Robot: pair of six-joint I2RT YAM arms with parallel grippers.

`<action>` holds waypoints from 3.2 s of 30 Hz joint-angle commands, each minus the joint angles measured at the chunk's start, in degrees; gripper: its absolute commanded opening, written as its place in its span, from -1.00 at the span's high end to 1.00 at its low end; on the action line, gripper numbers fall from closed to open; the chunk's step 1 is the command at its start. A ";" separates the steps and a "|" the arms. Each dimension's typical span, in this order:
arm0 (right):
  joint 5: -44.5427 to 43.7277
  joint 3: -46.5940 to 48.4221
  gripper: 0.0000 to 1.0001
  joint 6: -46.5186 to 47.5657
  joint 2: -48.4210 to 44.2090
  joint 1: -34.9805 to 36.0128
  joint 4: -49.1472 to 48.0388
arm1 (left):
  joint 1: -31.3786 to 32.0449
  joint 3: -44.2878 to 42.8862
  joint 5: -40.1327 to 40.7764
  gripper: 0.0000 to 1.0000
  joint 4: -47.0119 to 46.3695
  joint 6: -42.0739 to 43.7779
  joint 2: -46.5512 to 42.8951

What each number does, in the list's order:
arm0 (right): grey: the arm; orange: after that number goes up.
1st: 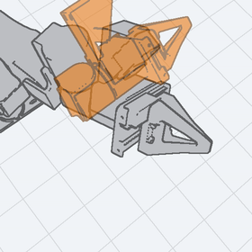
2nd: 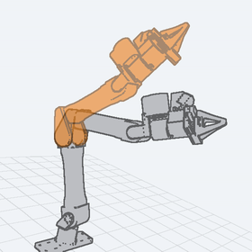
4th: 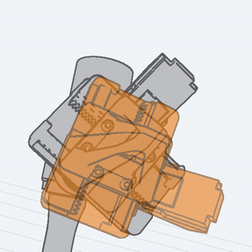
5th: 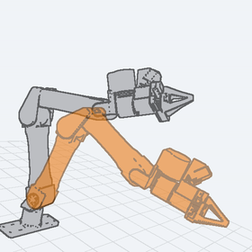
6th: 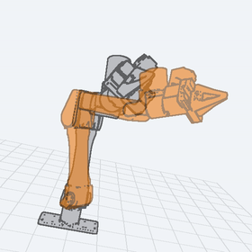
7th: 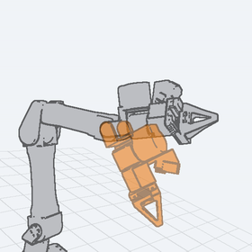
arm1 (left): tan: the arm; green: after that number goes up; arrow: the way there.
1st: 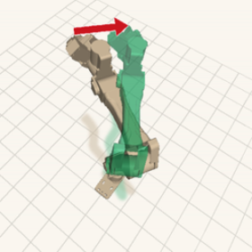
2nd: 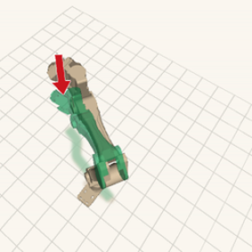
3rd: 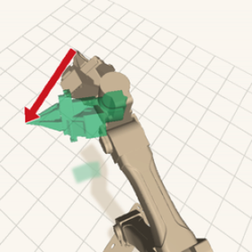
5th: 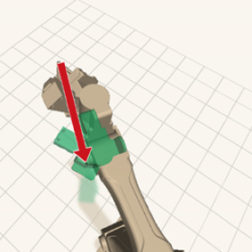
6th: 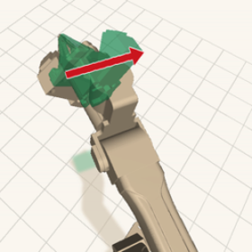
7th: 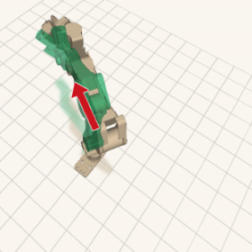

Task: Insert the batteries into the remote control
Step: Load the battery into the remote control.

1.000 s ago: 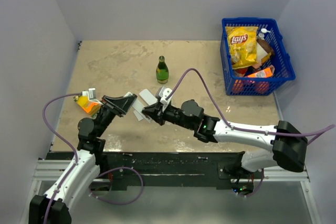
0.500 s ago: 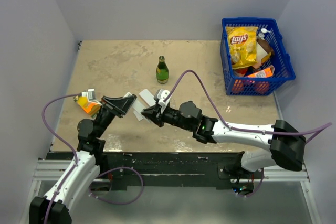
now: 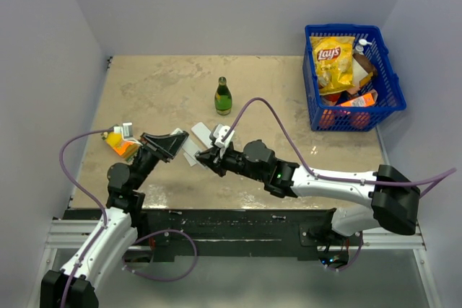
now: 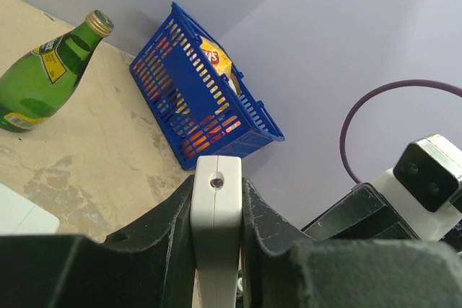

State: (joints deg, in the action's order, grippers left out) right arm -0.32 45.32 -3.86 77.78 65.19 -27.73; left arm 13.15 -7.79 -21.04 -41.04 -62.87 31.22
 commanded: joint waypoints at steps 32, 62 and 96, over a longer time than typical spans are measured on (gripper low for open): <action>-3.46 4.24 0.95 -1.95 20.74 -0.24 0.39 | -0.05 5.59 14.53 1.00 -18.11 -8.05 6.03; -1.70 5.05 0.80 -2.64 16.53 -1.64 -6.90 | 0.56 7.61 2.05 1.00 -25.93 -7.44 18.00; -0.56 0.21 0.58 -3.09 8.27 -1.64 -12.00 | 0.65 6.56 3.81 1.00 -21.19 -12.19 13.86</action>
State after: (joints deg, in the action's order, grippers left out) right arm -1.69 43.90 -7.46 86.91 63.11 -40.27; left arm 12.78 -0.84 -12.51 -56.14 -73.78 45.06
